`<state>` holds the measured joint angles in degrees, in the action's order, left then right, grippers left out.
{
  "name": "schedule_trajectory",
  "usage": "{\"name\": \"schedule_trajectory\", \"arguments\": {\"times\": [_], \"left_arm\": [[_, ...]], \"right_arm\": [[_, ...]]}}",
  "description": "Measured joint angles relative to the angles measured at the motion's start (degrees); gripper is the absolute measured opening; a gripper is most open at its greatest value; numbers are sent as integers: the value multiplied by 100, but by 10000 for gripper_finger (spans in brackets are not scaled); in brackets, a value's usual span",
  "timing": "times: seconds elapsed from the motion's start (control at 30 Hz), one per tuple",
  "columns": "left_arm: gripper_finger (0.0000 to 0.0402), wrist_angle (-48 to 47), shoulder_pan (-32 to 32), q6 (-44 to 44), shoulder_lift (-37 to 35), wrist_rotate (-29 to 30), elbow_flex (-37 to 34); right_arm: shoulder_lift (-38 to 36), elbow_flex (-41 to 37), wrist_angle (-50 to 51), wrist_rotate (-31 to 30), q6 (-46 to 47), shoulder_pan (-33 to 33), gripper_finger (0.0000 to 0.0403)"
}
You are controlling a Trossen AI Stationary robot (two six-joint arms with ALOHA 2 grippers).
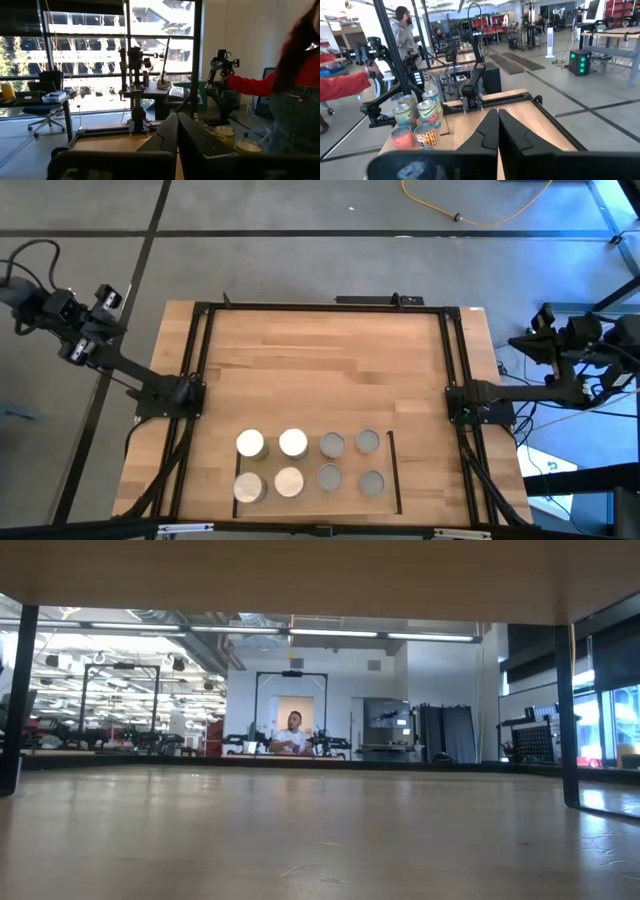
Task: Pick and place cans onto a shelf
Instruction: Return to Home Position
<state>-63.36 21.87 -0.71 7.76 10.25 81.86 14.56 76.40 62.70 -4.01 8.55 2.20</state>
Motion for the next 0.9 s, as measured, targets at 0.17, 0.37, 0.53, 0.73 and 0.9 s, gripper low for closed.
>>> {"name": "schedule_trajectory", "arguments": {"times": [0.17, 0.37, 0.53, 0.73, 0.9], "left_arm": [[0, 75, 0, 7, -362, 102, -444], [0, 237, 0, 4, -754, 108, -1014], [0, 384, 0, -102, -752, 18, -1335], [0, 950, 0, -483, -744, -113, -1880], [0, 1587, 0, -549, -744, -98, -2450]], "right_arm": [[-616, -610, -223, -69, 78, 0, 3], [-1333, -1229, -591, -90, 242, 0, 3], [-1402, -1453, -562, -90, 266, 0, 3], [-1424, -1836, -949, 55, -9, 0, 3], [-1424, -2571, -1997, 488, -315, 0, 3]]}}
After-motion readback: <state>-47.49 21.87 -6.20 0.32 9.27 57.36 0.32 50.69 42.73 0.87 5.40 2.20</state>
